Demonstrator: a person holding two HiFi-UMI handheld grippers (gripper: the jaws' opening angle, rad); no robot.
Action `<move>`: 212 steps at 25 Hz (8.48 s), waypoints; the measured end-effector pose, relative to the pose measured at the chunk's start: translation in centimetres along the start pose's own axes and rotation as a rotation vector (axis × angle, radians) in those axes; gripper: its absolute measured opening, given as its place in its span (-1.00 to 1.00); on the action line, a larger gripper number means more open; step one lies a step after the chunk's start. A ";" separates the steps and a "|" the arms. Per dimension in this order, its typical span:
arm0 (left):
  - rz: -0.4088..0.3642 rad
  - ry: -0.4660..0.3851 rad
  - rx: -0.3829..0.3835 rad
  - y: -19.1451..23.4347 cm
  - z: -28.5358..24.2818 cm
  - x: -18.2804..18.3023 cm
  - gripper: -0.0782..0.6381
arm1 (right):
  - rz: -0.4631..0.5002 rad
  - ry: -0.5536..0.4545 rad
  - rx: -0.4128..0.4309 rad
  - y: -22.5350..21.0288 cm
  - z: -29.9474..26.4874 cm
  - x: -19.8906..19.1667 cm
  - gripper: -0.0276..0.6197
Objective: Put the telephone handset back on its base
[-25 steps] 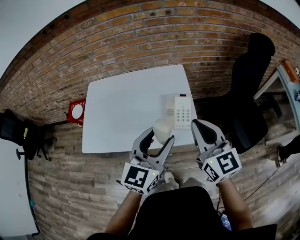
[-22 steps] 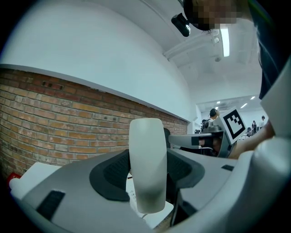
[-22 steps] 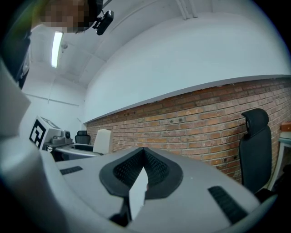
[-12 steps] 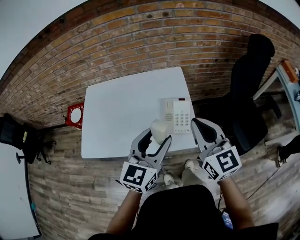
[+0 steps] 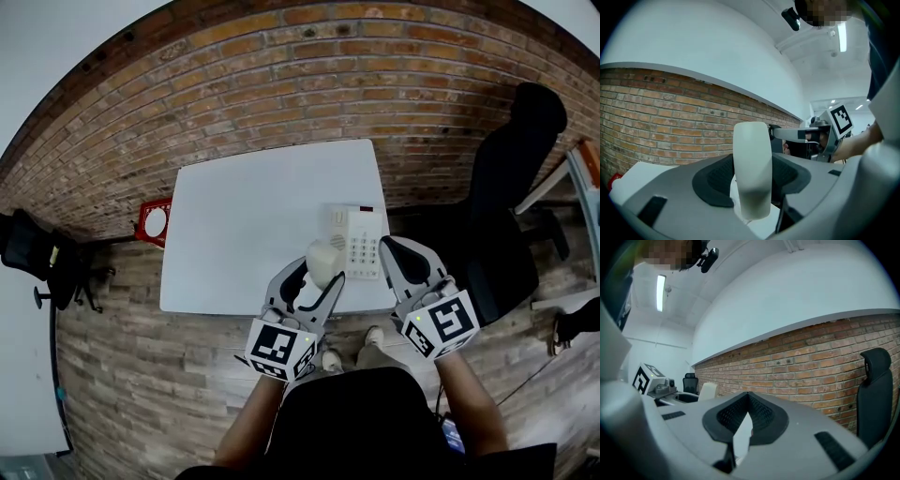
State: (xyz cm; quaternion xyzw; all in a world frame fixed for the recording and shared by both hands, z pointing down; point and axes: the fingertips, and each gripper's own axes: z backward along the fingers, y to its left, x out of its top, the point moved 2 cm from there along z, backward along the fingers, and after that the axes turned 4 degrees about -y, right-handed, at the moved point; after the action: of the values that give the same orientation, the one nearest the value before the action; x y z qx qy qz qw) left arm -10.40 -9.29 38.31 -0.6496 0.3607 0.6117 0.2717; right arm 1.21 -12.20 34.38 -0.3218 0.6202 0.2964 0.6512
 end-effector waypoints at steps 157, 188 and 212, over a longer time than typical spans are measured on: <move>0.206 0.476 0.229 11.1 -19.5 -21.6 -0.07 | -0.043 0.172 0.035 -14.5 -4.8 -6.0 -0.88; 0.192 0.441 0.157 10.6 -18.3 -19.3 -0.07 | -0.041 0.154 0.063 -13.4 -5.8 -5.7 -0.88; 0.114 0.235 0.094 9.1 -15.5 -9.3 -0.19 | -0.039 0.110 0.066 -10.0 -6.3 -4.0 -0.88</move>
State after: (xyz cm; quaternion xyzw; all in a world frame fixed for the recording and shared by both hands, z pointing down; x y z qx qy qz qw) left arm -8.33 -25.69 49.89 -0.6818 0.4547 0.5281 0.2225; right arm 4.93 -23.25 38.73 -0.3278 0.6581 0.2451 0.6319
